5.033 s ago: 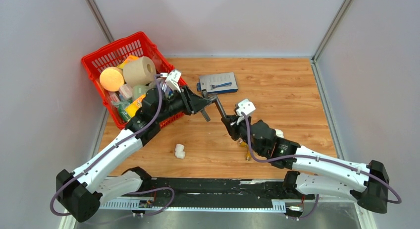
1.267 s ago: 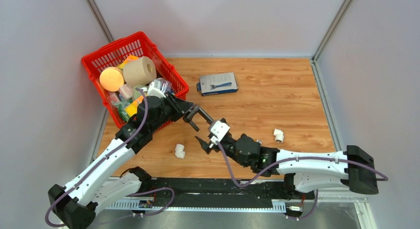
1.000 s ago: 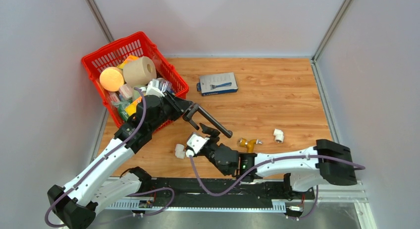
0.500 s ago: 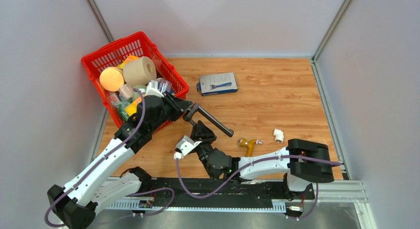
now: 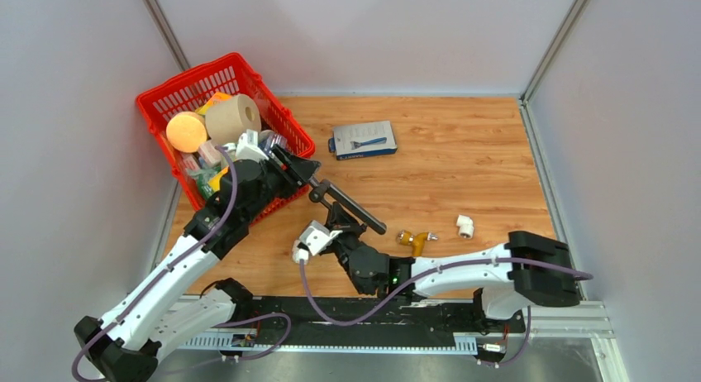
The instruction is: Install the water faucets
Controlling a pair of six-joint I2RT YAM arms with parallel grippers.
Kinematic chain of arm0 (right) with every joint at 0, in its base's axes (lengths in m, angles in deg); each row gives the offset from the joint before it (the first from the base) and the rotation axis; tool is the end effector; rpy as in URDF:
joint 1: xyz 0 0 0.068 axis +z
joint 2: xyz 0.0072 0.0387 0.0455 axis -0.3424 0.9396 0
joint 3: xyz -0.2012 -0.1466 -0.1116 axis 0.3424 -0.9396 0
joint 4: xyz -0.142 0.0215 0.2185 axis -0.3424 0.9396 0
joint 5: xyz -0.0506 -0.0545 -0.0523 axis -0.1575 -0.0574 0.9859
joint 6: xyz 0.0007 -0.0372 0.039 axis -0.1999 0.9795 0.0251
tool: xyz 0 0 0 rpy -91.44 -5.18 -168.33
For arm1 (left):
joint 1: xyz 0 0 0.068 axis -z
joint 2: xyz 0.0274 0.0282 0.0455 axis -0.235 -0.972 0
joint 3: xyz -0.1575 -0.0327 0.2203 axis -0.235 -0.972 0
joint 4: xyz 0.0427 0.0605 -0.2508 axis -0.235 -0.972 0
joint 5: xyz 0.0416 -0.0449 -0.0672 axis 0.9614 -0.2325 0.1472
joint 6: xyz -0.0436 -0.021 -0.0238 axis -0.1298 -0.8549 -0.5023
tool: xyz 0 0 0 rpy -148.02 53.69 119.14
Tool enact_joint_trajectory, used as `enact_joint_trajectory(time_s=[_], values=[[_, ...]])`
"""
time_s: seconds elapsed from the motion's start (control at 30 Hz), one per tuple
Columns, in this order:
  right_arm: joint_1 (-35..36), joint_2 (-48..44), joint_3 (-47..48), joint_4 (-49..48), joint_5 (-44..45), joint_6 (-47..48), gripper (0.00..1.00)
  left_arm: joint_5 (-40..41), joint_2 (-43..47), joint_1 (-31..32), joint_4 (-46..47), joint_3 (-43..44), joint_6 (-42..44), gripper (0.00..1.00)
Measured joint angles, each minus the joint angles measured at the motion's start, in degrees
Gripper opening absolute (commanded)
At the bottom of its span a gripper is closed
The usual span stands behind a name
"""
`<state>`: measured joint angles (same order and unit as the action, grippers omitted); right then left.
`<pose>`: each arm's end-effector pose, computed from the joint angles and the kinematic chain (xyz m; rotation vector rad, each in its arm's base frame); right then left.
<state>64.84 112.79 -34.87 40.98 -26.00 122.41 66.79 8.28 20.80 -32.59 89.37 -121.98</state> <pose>0.0585 0.3235 0.2618 -0.9612 1.2354 -0.2315 0.1627 -0.1059 0.3400 -0.5852 1.9070 -1.0347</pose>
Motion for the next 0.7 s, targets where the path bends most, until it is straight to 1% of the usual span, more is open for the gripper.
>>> enact_joint_trajectory(time_s=[0.1,0.17,0.2,0.23,0.3,0.33,0.43,0.53,0.57,0.7], values=[[-1.25,-5.77,0.0,9.99,-3.37,-6.19,0.0,0.52,0.66,0.0,0.13,2.4,6.49,0.67],[-3.17,-10.82,0.02,17.51,-7.08,-10.25,0.0,0.2,0.66,0.0,0.2,5.18,12.66,0.67],[-4.31,-13.33,0.02,20.76,-8.87,-12.13,0.0,-0.35,0.79,0.0,0.46,6.95,17.11,0.67],[-5.44,-15.47,0.11,23.45,-10.62,-13.79,0.0,-1.11,0.96,0.0,0.83,7.89,19.93,0.69],[-7.93,-19.65,0.28,28.74,-14.78,-16.72,0.0,-3.52,1.51,0.0,1.81,9.7,27.28,0.7],[-9.33,-21.51,0.48,31.45,-16.94,-17.94,0.0,-5.33,1.79,0.0,2.14,10.38,31.43,0.72],[-14.14,-26.08,1.88,39.63,-25.88,-21.38,0.0,-11.67,1.57,0.02,1.09,12.74,43.67,0.73],[-18.05,-29.05,2.82,45.29,-34.23,-23.12,0.0,-20.0,0.46,0.0,-0.92,15.15,55.76,0.73],[-19.23,-29.94,2.97,46.82,-37.03,-23.56,0.0,-23.63,0.26,0.02,-1.99,15.39,61.13,0.73],[-22.62,-31.58,4.04,52.02,-46.69,-24.59,0.0,-33.99,0.57,0.02,-6.45,14.95,76.32,0.71]])
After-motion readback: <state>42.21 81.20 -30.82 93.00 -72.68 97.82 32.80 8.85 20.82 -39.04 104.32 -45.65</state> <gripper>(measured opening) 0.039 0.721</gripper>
